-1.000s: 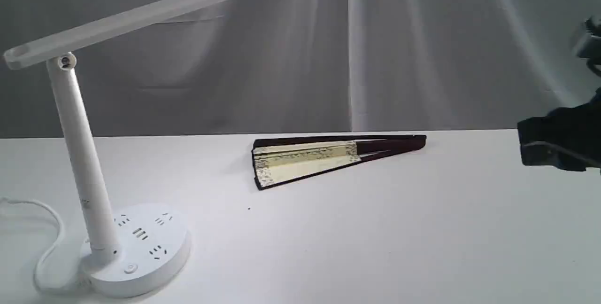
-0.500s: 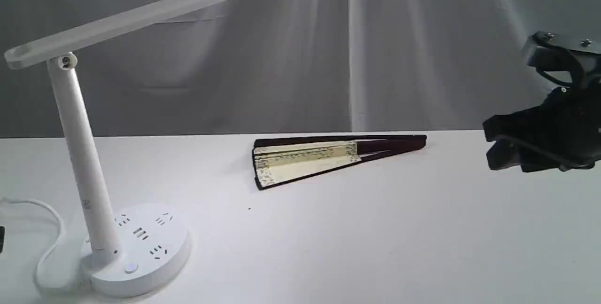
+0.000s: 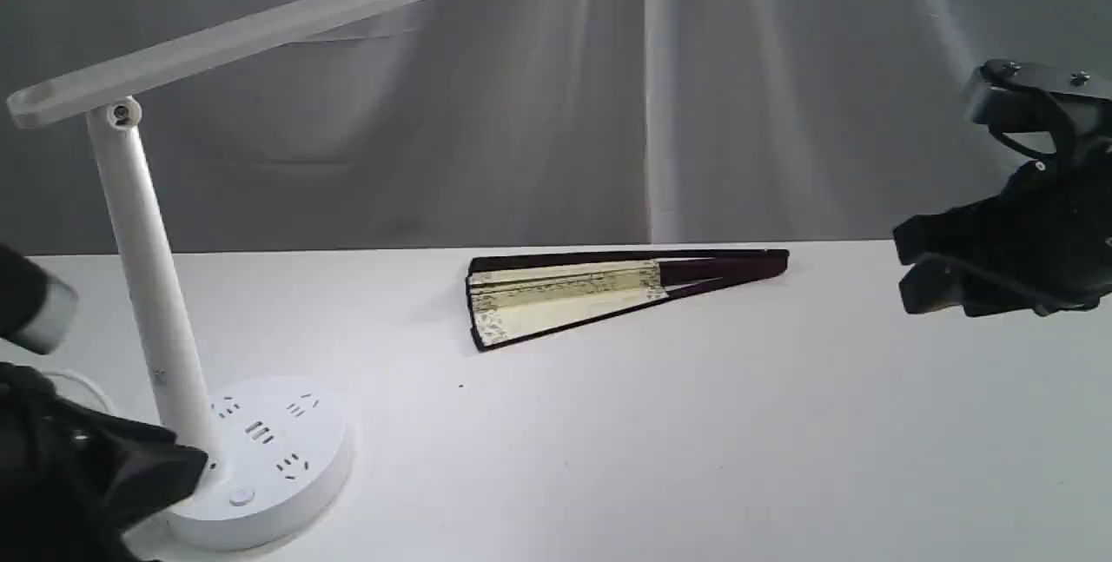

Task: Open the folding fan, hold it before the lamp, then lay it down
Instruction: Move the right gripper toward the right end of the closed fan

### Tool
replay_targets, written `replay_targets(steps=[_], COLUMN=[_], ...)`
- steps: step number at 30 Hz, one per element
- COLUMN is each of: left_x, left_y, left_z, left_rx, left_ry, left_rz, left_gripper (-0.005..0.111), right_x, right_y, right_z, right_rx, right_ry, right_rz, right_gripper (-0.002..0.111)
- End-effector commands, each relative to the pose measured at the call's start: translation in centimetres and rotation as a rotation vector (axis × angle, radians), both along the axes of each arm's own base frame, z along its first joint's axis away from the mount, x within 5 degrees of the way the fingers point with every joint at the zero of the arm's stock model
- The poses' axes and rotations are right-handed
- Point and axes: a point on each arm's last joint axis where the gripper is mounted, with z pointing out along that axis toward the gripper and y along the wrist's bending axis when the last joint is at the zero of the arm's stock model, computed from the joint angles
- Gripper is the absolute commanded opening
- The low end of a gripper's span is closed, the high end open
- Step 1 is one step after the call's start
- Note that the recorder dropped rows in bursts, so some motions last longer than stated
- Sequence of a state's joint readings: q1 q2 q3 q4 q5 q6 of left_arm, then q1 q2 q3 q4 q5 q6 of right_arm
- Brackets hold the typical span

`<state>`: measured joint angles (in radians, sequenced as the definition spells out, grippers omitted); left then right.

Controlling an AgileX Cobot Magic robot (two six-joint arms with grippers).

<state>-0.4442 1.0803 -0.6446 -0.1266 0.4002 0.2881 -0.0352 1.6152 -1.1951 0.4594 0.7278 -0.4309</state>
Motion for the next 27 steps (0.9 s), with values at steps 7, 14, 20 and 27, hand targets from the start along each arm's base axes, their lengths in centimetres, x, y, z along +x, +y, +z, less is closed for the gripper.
replay_targets(steps=[7, 14, 20, 27], left_x=[2.7, 0.4, -2.1, -1.9], left_y=[-1.2, 0.1, 0.5, 1.5], left_z=[0.2, -2.4, -4.3, -6.6], left_rx=[-0.209, -0.444, -0.667, -0.917], left_ry=[-0.343, -0.548, -0.517, -0.142], left_rz=[0.095, 0.149, 0.126, 0.484], left_gripper=[0.017, 0.000, 0.000, 0.010], right_x=[0.2, 0.4, 0.5, 0.6], right_y=[0.1, 0.0, -0.1, 0.0], right_z=[0.3, 0.4, 0.5, 0.5], right_rx=[-0.013, -0.017, -0.016, 0.000], right_ry=[-0.030, -0.054, -0.068, -0.070], right_rz=[0.004, -0.007, -0.015, -0.023], right_gripper=[0.043, 0.043, 0.043, 0.043])
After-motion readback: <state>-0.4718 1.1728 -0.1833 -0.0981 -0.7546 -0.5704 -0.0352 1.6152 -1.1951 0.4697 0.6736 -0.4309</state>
